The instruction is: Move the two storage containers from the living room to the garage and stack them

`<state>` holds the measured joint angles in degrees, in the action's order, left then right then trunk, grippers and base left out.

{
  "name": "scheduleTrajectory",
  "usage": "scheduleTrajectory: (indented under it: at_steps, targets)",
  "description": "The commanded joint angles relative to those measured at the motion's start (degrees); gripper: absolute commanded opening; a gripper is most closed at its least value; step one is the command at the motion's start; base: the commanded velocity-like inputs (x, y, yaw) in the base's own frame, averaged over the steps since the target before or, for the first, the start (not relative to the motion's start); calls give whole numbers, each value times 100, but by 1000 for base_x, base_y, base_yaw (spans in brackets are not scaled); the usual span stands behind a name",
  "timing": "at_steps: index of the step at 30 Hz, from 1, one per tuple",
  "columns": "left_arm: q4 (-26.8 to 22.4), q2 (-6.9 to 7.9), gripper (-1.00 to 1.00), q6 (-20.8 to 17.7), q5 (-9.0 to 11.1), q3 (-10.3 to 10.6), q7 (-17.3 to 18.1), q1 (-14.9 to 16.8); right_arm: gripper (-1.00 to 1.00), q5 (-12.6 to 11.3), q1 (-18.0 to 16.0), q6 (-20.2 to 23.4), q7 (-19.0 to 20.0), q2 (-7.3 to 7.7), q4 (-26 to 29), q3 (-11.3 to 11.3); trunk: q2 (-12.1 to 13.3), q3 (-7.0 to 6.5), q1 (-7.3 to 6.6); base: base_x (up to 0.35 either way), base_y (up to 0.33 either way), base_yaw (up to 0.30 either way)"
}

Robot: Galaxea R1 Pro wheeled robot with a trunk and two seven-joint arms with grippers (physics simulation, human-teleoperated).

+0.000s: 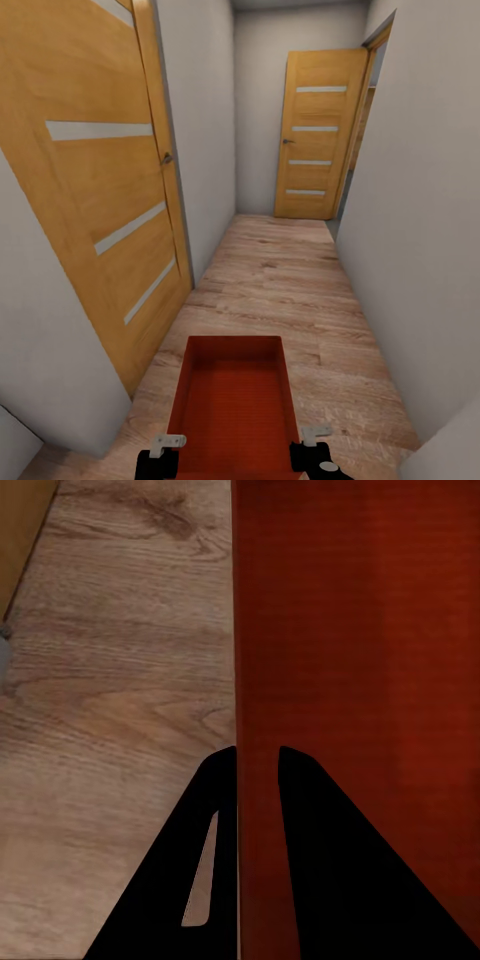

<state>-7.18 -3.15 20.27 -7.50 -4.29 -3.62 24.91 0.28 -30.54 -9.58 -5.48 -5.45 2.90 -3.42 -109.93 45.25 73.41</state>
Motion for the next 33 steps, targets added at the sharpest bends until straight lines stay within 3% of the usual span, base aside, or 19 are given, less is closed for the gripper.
scheduleTrajectory:
  at_steps: [1, 16, 33]
  targets:
    - [-3, -2, -100, 21, -68, -176, -77, 5, -100, -19, -4, -18, -50, 0, -8, 8, -2, 5, 3, 345, 0, -8]
    - [-3, -2, -100, 21, -68, -177, -77, 5, -100, -19, -4, -18, -50, 0, -8, 8, -2, 5, 3, 345, 0, -189]
    - [-3, -2, -100, 21, -68, -173, -77, 5, -100, -19, -4, -18, -50, 0, -8, 7, -2, 5, 3, 345, 0, -14]
